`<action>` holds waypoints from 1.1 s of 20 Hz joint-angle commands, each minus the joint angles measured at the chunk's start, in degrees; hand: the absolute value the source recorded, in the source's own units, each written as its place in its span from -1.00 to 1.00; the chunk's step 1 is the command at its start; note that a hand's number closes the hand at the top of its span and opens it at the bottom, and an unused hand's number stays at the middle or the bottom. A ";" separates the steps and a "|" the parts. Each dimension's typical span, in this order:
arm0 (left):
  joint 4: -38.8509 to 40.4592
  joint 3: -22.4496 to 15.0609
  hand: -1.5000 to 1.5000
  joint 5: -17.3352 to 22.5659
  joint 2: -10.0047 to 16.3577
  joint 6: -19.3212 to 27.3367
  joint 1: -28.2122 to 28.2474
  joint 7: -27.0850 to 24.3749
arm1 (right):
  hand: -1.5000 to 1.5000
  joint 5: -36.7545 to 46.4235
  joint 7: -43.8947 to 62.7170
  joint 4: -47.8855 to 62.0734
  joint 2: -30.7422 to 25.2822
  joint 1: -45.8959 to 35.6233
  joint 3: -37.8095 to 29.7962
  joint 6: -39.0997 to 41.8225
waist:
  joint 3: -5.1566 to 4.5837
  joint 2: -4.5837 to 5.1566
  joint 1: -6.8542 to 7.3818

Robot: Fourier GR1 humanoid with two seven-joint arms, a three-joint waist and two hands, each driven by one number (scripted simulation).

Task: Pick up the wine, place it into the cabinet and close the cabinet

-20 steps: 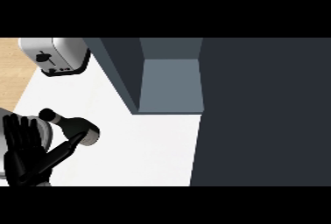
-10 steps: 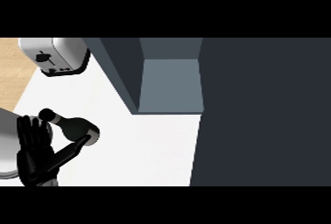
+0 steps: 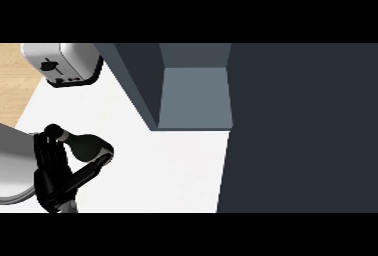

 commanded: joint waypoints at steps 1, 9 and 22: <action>0.26 -1.38 -1.00 0.90 -0.61 -0.30 1.20 -1.25 | -1.00 -4.46 4.00 -10.64 -0.22 3.38 -0.61 0.06 | 0.01 -0.08 -0.03; 11.25 2.32 -1.00 1.99 -0.28 -4.96 -1.17 -8.59 | -1.00 -0.93 6.19 -5.50 0.92 -3.37 0.67 -2.52 | -0.04 0.02 0.19; 22.15 4.63 -1.00 4.44 1.48 -7.09 -10.25 -11.92 | -1.00 -4.37 6.10 -4.47 -0.66 -4.10 -3.36 -0.70 | -0.01 0.04 0.11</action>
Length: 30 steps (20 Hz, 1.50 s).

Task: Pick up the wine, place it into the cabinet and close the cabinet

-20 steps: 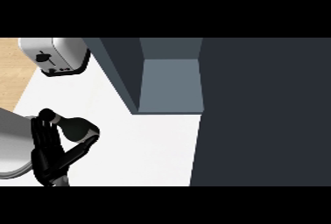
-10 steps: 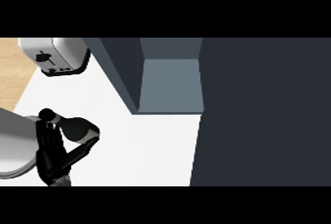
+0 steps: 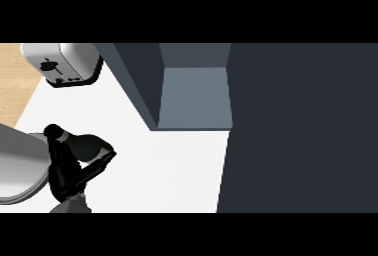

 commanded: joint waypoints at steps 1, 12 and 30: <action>6.31 1.76 -1.00 1.94 0.05 -2.40 -4.00 -2.74 | -1.00 -4.13 5.01 -8.68 -1.07 -0.34 -1.87 -0.50 | -0.03 0.03 -0.21; 13.10 -0.50 1.00 0.07 2.92 -10.79 -4.79 -8.02 | -1.00 -4.25 2.43 -11.22 0.52 8.11 1.08 1.94 | 0.00 -0.04 -0.53; -2.23 -13.57 1.00 -11.48 8.91 -18.68 0.51 -7.77 | -1.00 -2.49 -0.81 -5.58 1.12 4.62 0.76 1.85 | 0.04 -0.06 0.22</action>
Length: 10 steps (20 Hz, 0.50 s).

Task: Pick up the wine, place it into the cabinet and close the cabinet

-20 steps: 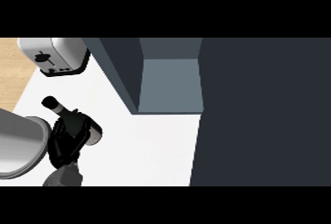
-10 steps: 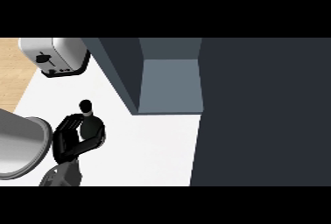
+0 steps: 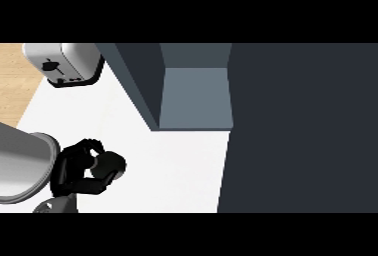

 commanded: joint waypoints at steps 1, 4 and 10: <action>-10.30 -1.85 1.00 -2.20 -0.09 3.23 5.27 0.30 | -1.00 -6.75 0.39 -5.58 -0.72 2.21 -4.38 0.88 | -0.02 -0.01 0.36; -10.87 0.51 1.00 1.02 3.05 -2.93 6.05 0.71 | -1.00 -4.84 0.85 -7.38 0.46 3.94 -1.52 0.64 | -0.08 0.07 0.13; -27.82 -3.90 1.00 5.12 -1.40 -1.85 8.80 13.92 | -1.00 -6.95 1.22 -7.72 -1.12 4.18 -3.39 2.12 | -0.05 0.01 0.17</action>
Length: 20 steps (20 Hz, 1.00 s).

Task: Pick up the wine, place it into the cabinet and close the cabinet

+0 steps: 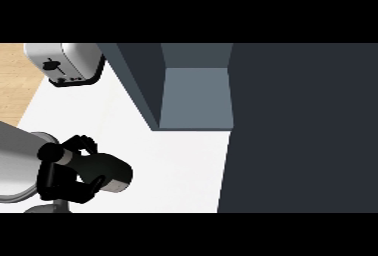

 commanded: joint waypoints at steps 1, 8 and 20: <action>-10.89 -0.70 1.00 4.07 0.79 -1.64 2.19 8.91 | -1.00 -5.45 2.16 -5.47 -0.27 1.66 -2.67 0.00 | 0.01 0.03 0.04; -24.76 -7.56 1.00 -1.18 -3.77 9.72 -1.37 23.28 | -1.00 -6.78 3.30 -5.29 -0.83 0.95 -3.98 0.54 | 0.02 0.05 -0.27; -31.01 -18.82 1.00 -6.16 -11.75 19.19 -7.27 34.99 | -1.00 -5.79 -1.12 -5.01 1.39 4.32 -1.97 1.77 | -0.01 0.14 -0.55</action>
